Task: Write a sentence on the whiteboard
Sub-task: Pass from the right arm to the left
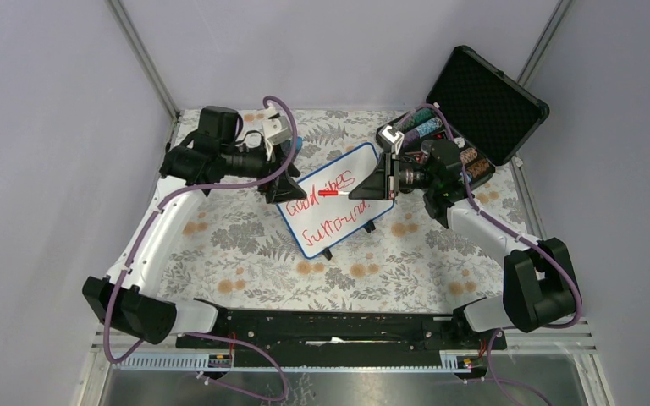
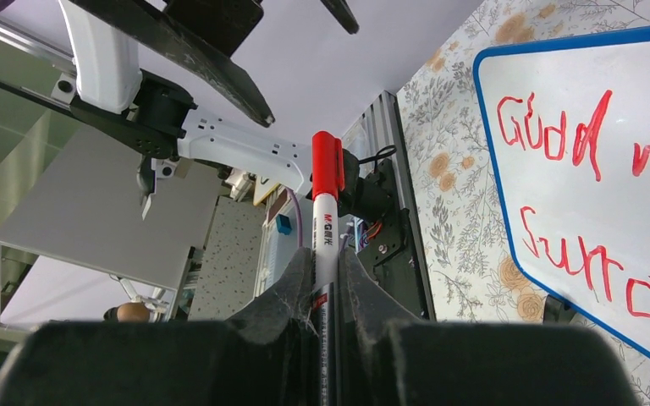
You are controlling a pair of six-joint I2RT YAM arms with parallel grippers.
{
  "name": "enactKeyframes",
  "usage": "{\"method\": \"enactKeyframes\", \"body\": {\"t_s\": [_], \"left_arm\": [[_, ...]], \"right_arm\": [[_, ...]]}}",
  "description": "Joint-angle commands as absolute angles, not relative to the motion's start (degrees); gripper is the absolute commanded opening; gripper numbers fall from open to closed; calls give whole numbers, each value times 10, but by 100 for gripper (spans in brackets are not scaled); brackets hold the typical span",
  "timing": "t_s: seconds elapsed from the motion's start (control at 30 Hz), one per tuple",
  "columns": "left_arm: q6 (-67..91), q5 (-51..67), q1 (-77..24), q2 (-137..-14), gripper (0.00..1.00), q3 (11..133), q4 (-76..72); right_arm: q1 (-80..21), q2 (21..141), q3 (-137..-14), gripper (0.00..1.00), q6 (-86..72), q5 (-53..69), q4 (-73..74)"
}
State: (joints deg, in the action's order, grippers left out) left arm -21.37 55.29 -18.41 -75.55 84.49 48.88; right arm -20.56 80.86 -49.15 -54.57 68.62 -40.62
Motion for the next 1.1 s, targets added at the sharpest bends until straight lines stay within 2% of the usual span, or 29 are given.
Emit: {"method": "enactKeyframes", "body": {"t_s": [0.0,0.3,0.53,0.77,0.9,1.07], "left_arm": [[-278,531,-209,-745,70,839,479],[-306,452,-293,-759,63,830,485],[-318,420,-315,-770,59,823,486],[-325,403,-339,-772,40,817,488],[-325,391,-358,-776,25,817,488],[-317,387,-382,-782,9,823,488]], "right_arm": [[-211,788,-514,0,-543,708,-414],[-228,793,-515,0,-525,713,-391],[-239,790,-514,0,-513,720,-378],[-243,795,-515,0,-509,719,-374],[-247,797,-518,0,-506,719,-369],[-254,796,-525,0,-454,711,-304]]}}
